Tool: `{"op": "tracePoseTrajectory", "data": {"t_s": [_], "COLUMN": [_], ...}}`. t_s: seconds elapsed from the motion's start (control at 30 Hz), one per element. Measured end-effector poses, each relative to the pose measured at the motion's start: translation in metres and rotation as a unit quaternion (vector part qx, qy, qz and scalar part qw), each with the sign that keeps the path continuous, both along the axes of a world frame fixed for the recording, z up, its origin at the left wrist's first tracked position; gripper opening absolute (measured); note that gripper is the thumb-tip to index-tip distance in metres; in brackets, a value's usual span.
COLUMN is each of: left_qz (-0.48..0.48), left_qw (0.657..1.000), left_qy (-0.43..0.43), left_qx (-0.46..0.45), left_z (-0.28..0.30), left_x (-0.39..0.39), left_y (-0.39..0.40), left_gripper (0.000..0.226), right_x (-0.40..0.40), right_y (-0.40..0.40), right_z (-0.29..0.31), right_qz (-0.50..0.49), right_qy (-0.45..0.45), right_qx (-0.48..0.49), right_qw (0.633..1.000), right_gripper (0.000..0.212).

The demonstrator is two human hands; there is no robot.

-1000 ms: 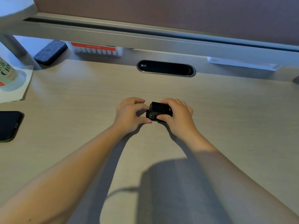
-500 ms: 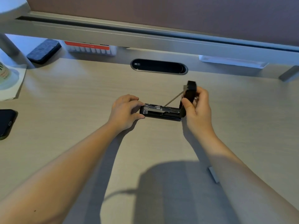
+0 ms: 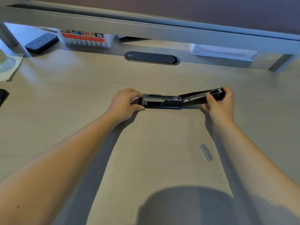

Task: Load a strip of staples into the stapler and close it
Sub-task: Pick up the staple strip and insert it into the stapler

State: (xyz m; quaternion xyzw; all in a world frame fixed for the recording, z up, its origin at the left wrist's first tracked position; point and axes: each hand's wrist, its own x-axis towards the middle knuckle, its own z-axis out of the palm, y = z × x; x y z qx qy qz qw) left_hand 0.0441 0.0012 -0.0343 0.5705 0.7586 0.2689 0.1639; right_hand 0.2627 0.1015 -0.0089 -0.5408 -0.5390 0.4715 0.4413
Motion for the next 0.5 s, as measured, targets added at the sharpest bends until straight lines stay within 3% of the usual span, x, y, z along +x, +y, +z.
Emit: {"op": "tracePoseTrajectory", "data": {"t_s": [0.13, 0.2, 0.33, 0.5], "left_qz": [-0.003, -0.007, -0.014, 0.012], "left_qw": [1.000, 1.000, 1.000, 0.999], "left_qy": [0.012, 0.017, 0.005, -0.002], "left_qx": [0.005, 0.008, 0.026, 0.042], "left_z": [0.000, -0.001, -0.003, -0.006], "left_x": [0.014, 0.020, 0.033, 0.050], "left_y": [-0.007, -0.012, -0.026, -0.045], "left_gripper": [0.036, 0.036, 0.031, 0.032], "right_x": [0.015, 0.026, 0.053, 0.079], "right_y": [-0.008, -0.015, -0.051, -0.086], "right_z": [-0.011, -0.013, -0.013, -0.019], "right_qz": [-0.023, -0.013, 0.049, 0.066], "right_qy": [0.006, -0.035, -0.136, -0.207], "right_qx": [0.006, 0.026, 0.069, 0.069], "right_qw": [1.000, 0.999, 0.987, 0.974], "right_gripper": [0.061, 0.070, 0.054, 0.070]}}
